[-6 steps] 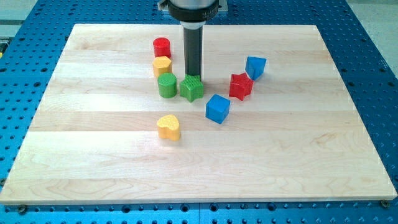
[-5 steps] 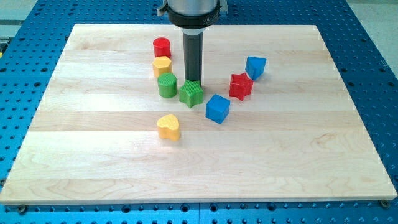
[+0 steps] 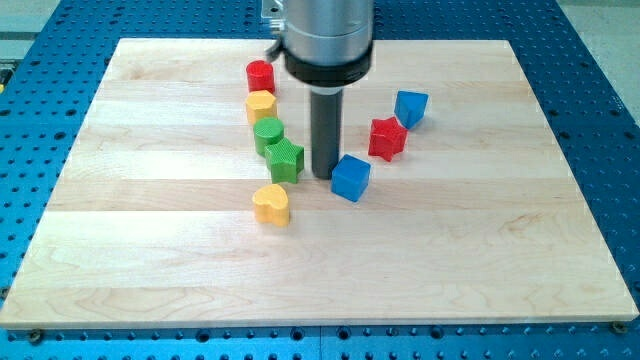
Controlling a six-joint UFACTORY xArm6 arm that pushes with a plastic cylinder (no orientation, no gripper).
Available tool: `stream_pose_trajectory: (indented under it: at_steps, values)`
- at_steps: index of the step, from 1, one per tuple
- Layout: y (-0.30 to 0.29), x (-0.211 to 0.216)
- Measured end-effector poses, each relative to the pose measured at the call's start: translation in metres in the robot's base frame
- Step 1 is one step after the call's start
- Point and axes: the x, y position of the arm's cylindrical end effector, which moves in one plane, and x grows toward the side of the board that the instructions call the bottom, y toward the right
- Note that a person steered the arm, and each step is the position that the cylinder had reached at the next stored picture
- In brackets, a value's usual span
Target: Place the yellow heart below the green star
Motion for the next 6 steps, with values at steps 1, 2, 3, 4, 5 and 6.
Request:
stream_pose_trajectory:
  at_steps: [1,2,3,4,5,6]
  values:
    - [-0.003,-0.021]
    - [-0.027,-0.010]
    - [-0.046,0.003]
    - [-0.045,0.003]
    - [-0.045,0.003]
    - [-0.044,0.022]
